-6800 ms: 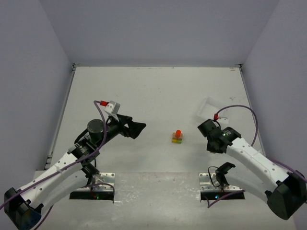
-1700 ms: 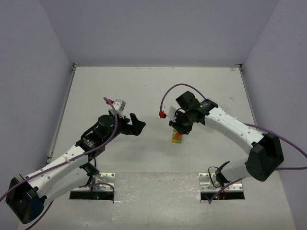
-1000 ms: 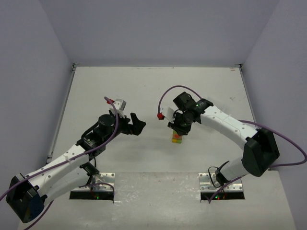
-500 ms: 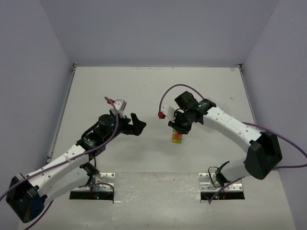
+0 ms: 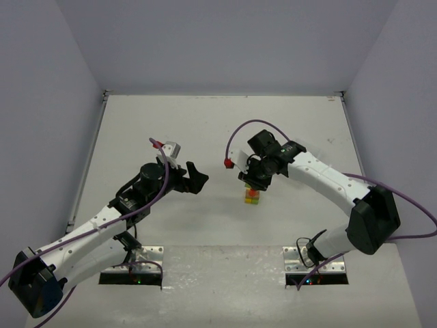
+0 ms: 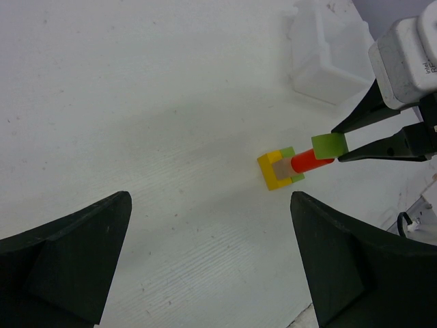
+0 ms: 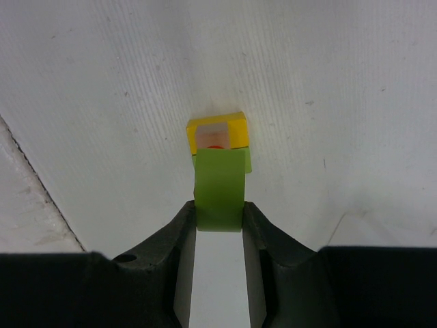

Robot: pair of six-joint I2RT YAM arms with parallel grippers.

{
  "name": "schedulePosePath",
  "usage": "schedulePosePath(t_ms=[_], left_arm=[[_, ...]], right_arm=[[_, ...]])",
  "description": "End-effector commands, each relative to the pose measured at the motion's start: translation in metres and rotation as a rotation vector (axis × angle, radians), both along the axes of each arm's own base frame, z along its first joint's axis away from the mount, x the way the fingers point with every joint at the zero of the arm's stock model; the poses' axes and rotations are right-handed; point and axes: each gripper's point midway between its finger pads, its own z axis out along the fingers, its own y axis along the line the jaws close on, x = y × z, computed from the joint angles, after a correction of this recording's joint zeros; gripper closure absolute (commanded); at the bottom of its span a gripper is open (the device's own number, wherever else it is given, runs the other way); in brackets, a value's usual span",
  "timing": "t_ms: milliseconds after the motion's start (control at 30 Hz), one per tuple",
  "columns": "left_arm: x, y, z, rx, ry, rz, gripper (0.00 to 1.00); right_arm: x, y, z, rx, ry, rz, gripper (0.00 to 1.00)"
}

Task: Build the wood block tower

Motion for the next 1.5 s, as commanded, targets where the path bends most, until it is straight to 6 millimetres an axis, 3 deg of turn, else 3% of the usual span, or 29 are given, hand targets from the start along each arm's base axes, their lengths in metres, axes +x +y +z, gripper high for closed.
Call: schedulePosePath(t_ms=[0,333,667,800,900,933,1067,1267,1467], left_arm=[[0.007,-0.005,0.031,-0.045,-0.079,-0.007,0.00],[0.007,-0.005,0.031,-0.044,-0.079,-0.008,0.00],[0.008,-0.005,0.031,-0.044,-0.081,-0.006,0.00],[0.007,-0.005,0.031,-0.044,-0.081,-0.009,0.00],[0.007,-0.005,0.032,-0.044,-0.083,-0.008,0.00],[0.007,-0.005,0.032,-0.046,-0.083,-0.008,0.00],[0.007,-0.005,0.034,-0.046,-0.086,-0.008,0.00],[0.008,-0.003,0.037,-0.052,-0.092,0.004,0.00],[0.014,0.003,0.036,-0.045,-0.066,0.061,0.00]], right_arm=[[0.008,0.006,0.003,0.013,-0.027,0.003,0.69],[0.009,0.004,-0.002,-0.008,-0.017,-0.006,0.67],[0.009,0.003,-0.003,-0.012,-0.018,-0.011,0.58],[0.010,0.003,-0.002,-0.014,-0.020,-0.015,0.47],[0.011,0.002,-0.001,-0.016,-0.031,-0.024,0.11],[0.011,0.002,0.001,-0.014,-0.034,-0.025,0.03],[0.015,0.002,0.008,-0.001,-0.068,-0.041,0.01],[0.013,0.005,0.045,0.106,-0.162,-0.056,0.01],[0.032,-0.006,0.115,0.284,-0.378,-0.315,0.01]])
